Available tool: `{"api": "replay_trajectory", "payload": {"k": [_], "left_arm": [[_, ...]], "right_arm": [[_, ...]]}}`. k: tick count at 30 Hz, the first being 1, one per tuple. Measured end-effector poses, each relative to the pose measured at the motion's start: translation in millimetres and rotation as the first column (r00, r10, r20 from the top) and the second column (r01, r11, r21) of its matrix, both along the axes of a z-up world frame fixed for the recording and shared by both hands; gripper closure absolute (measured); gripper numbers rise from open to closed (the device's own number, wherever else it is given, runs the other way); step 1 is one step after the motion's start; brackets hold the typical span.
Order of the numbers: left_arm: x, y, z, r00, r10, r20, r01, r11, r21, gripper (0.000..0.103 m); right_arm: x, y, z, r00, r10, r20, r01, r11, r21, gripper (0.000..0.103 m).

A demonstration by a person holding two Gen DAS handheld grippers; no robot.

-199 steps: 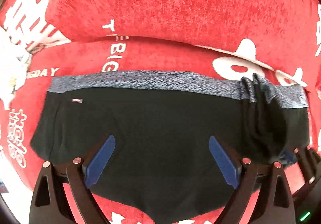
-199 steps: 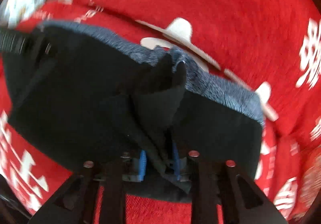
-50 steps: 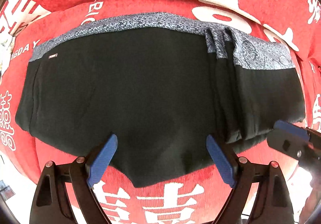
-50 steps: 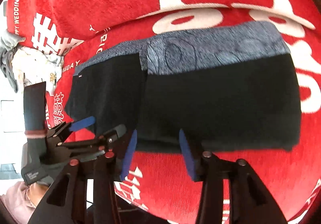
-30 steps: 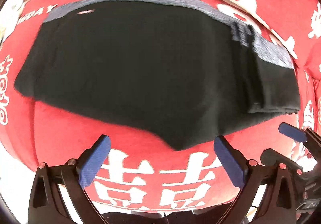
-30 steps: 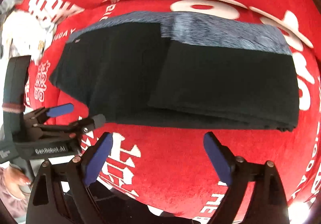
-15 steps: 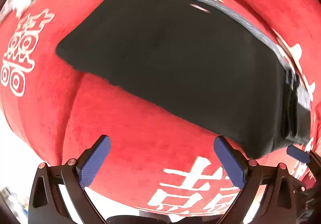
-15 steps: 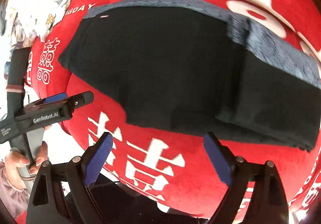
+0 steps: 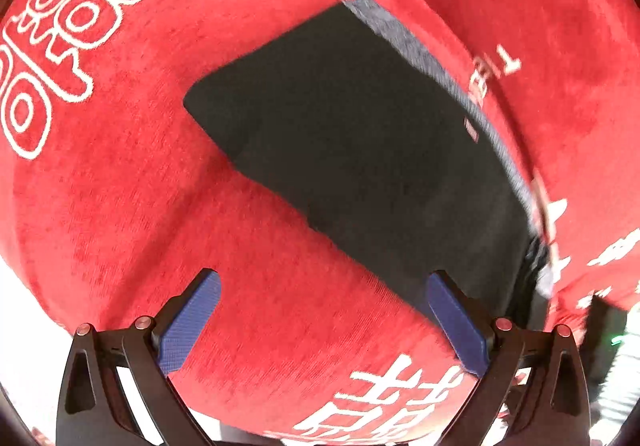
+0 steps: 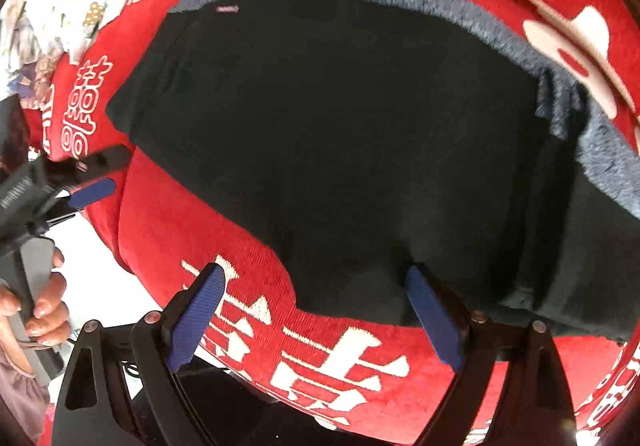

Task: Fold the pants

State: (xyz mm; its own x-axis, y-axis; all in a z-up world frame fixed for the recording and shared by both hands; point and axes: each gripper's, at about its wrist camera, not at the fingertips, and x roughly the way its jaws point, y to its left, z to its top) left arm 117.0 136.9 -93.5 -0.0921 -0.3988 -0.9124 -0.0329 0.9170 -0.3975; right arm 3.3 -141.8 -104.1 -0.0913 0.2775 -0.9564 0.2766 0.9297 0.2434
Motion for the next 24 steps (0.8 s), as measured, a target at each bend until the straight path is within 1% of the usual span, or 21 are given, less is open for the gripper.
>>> {"api": "replay_trajectory", "payload": {"k": [2, 5, 7, 9, 11, 14, 16, 19, 22, 24], "left_arm": [[8, 11, -1, 0.999, 0.023, 0.022, -0.022, 0.999, -0.05, 0.0], [6, 10, 1, 0.997, 0.064, 0.033, -0.059, 0.991, -0.122, 0.0], [10, 13, -7, 0.995, 0.101, 0.009, -0.098, 0.974, -0.204, 0.0], [13, 0, -21, 0.992, 0.122, -0.017, -0.123, 0.96, -0.253, 0.0], [14, -1, -28, 0.99, 0.138, -0.031, -0.141, 0.945, -0.295, 0.0], [18, -10, -31, 0.988, 0.151, -0.016, -0.147, 0.93, -0.336, 0.0], [22, -13, -33, 0.986, 0.163, -0.02, -0.16, 0.923, -0.35, 0.0], [28, -18, -39, 0.984, 0.177, -0.025, -0.174, 0.923, -0.342, 0.0], [31, -26, -38, 0.987, 0.16, -0.009, -0.154, 0.938, -0.309, 0.0], [31, -31, -34, 0.99, 0.14, 0.009, -0.132, 0.953, -0.273, 0.0]], "right_arm": [[0, 1, -3, 1.0, 0.006, -0.006, -0.006, 1.0, -0.007, 0.009], [0, 3, -4, 1.0, 0.022, -0.011, -0.022, 1.0, -0.013, 0.009], [1, 3, -5, 1.0, 0.027, -0.014, -0.027, 1.0, -0.015, 0.009], [1, 5, -6, 1.0, 0.025, -0.016, -0.026, 1.0, -0.017, 0.009], [1, 6, -7, 1.0, 0.024, -0.016, -0.025, 0.999, -0.02, 0.009], [2, 7, -8, 1.0, 0.028, -0.013, -0.029, 0.999, -0.024, 0.009], [2, 7, -8, 1.0, 0.029, -0.007, -0.029, 0.999, -0.015, 0.005], [2, 13, -10, 0.999, 0.033, -0.009, -0.033, 0.999, -0.025, 0.004], [2, 12, -10, 1.0, 0.025, -0.01, -0.026, 0.999, -0.023, 0.004], [2, 11, -10, 1.0, 0.022, -0.011, -0.022, 1.0, -0.018, 0.004]]}}
